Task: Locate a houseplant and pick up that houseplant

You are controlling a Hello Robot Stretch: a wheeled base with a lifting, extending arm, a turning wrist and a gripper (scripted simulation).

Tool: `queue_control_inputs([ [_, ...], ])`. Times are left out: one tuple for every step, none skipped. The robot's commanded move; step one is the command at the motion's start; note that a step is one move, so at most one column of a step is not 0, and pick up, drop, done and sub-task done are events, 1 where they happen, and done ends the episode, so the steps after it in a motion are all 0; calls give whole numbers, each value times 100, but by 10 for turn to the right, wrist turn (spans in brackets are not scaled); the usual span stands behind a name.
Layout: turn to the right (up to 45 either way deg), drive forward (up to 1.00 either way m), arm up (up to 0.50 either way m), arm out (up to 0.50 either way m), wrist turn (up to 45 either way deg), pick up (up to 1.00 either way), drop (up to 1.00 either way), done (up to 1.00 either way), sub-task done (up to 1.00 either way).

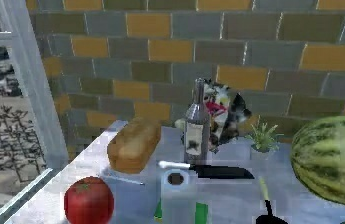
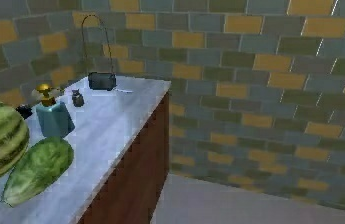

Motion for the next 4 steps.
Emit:
queue_control_inputs([
  [-450, 0, 0, 0, 0, 0, 0, 0, 0],
  [-180, 0, 0, 0, 0, 0, 0, 0, 0],
  [0, 0, 50, 0, 0, 0, 0, 0, 0],
  [0, 0, 38, 0, 0, 0, 0, 0, 0],
])
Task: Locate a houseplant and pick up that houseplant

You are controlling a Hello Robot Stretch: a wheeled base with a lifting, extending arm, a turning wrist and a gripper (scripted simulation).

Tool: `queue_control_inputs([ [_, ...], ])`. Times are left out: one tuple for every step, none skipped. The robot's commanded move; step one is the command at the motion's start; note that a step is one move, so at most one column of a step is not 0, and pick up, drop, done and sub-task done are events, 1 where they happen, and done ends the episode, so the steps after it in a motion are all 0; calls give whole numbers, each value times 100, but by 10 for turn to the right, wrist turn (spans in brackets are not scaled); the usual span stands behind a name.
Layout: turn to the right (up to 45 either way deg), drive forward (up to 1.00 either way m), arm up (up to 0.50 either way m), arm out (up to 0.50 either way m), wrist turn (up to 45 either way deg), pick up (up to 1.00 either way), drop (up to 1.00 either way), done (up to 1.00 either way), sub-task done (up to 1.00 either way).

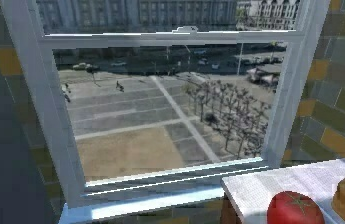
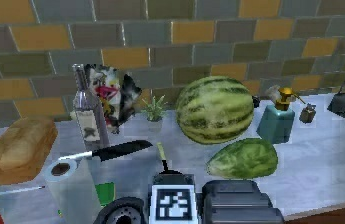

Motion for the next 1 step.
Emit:
queue_control_inputs([
  [0, 0, 0, 40, 0, 0, 0, 0, 0],
])
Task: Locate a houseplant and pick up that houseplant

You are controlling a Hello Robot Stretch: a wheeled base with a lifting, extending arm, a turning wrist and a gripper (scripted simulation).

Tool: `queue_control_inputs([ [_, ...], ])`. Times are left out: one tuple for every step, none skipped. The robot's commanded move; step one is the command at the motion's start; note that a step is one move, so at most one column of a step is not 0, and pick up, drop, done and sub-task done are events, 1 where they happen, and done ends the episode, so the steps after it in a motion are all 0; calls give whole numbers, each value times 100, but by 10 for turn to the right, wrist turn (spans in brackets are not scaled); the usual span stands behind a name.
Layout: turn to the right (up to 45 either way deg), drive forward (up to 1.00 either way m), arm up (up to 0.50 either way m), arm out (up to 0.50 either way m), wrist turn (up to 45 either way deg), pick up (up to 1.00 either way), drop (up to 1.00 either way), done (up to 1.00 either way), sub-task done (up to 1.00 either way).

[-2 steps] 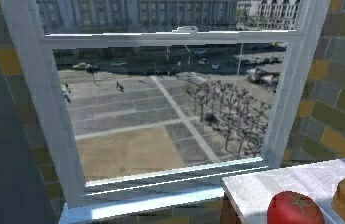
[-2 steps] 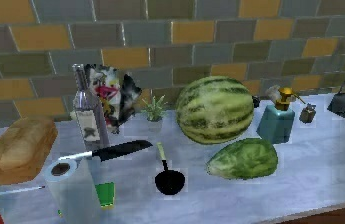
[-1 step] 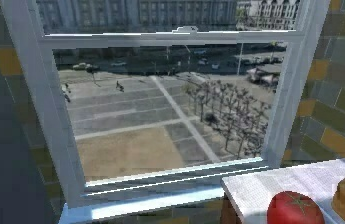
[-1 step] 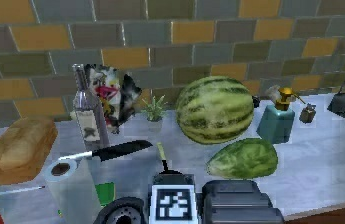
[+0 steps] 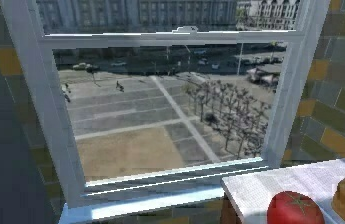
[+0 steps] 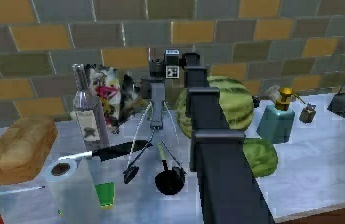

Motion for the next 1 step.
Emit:
queue_control_inputs([
  [0, 0, 0, 0, 450, 0, 0, 0, 0],
])
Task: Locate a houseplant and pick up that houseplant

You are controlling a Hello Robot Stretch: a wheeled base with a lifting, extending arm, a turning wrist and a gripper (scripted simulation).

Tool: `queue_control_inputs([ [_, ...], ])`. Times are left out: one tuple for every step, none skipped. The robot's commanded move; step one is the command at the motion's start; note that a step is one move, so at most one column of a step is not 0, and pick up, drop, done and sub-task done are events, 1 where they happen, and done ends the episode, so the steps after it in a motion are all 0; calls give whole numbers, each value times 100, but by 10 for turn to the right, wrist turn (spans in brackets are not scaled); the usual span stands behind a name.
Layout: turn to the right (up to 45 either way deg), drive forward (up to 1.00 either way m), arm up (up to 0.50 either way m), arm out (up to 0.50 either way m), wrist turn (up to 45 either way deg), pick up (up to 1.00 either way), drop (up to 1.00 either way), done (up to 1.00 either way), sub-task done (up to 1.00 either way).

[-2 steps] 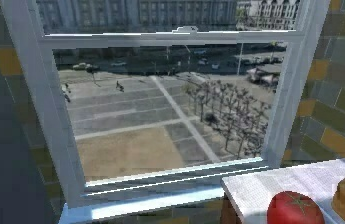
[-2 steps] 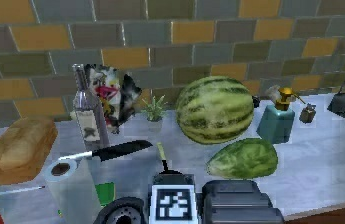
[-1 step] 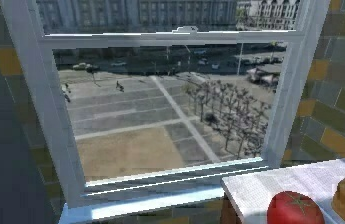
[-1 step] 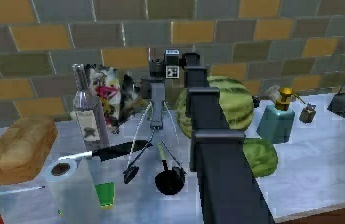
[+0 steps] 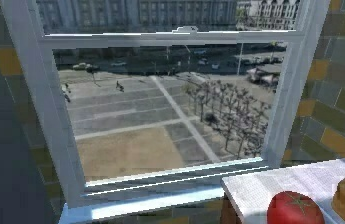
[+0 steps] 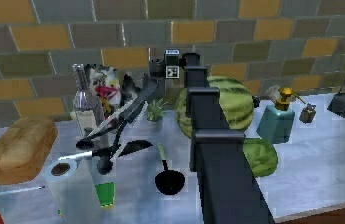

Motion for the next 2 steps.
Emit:
queue_control_inputs([
  [0, 0, 0, 0, 450, 0, 0, 0, 0],
  [0, 0, 0, 0, 450, 0, 0, 0, 0],
])
